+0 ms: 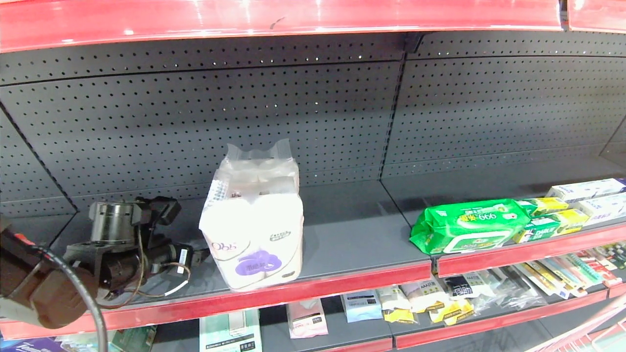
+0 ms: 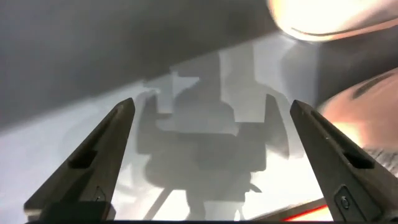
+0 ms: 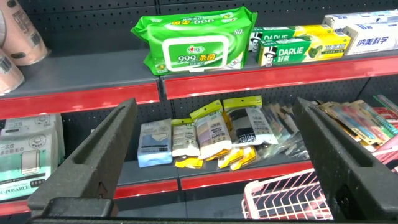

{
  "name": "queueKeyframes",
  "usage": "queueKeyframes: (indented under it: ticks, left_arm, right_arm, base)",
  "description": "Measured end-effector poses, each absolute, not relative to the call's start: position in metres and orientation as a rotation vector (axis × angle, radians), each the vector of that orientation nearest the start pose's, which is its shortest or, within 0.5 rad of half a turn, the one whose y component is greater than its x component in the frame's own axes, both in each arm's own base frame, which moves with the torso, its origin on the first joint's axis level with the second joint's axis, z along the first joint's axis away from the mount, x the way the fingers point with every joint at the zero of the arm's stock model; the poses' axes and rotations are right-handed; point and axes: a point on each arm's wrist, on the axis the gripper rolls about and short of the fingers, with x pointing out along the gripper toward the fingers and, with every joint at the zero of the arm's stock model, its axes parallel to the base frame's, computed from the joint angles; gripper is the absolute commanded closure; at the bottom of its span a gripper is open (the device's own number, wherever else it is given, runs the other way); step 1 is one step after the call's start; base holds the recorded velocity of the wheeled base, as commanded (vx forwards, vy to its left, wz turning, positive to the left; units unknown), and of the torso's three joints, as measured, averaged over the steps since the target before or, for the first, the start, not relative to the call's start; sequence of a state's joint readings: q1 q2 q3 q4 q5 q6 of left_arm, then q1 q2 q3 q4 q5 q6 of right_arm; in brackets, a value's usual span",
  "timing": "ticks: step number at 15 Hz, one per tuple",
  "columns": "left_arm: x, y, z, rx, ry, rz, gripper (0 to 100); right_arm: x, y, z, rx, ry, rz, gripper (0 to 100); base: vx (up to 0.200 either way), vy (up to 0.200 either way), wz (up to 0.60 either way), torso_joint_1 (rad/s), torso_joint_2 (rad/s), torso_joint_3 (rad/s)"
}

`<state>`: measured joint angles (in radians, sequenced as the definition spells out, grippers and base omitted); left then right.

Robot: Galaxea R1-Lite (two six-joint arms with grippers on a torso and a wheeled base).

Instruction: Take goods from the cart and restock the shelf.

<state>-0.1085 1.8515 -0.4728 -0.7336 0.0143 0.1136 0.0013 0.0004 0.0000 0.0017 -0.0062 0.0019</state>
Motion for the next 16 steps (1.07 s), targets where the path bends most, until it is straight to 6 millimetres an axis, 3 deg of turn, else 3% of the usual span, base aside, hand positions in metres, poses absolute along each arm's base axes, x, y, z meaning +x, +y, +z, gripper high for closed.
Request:
queueKeyframes:
  ticks: [2,5,9,11,13,16]
  left_arm:
    - [0.251,-0.018,0.086,0.171,0.634,-0.119,0]
    - [0.205,-0.008,0.116,0.170,0.595,-0.121,0]
    - [0.105,-0.003,0.152,0.164,0.458,-0.126,0]
    - [0.051,-0.003,0.152,0.144,0.367,-0.140,0]
    - [0.004,-0.003,0.135,0.102,0.266,-0.132,0]
    - [-0.027,0.000,0.108,0.024,0.163,0.020,0]
  right_arm:
    - [-0.023,0.000,0.075,0.003,0.002,-0.004,0]
    - [-0.023,0.000,0.075,0.002,0.002,-0.005,0]
    - [-0.023,0.000,0.075,0.002,0.002,-0.005,0]
    - [-0.023,0.000,0.075,0.002,0.002,-0.005,0]
    - [-0.023,0.000,0.075,0.002,0.002,-0.005,0]
    - [-0.023,0.000,0.075,0.003,0.002,-0.004,0]
  base:
    - [0.000,0.000,0.00,0.000,0.00,0.000]
    - [0.000,0.000,0.00,0.000,0.00,0.000]
    - [0.000,0.000,0.00,0.000,0.00,0.000]
    - [0.000,0.000,0.00,0.000,0.00,0.000]
    - [0.000,0.000,0.00,0.000,0.00,0.000]
    - [0.000,0.000,0.00,0.000,0.00,0.000]
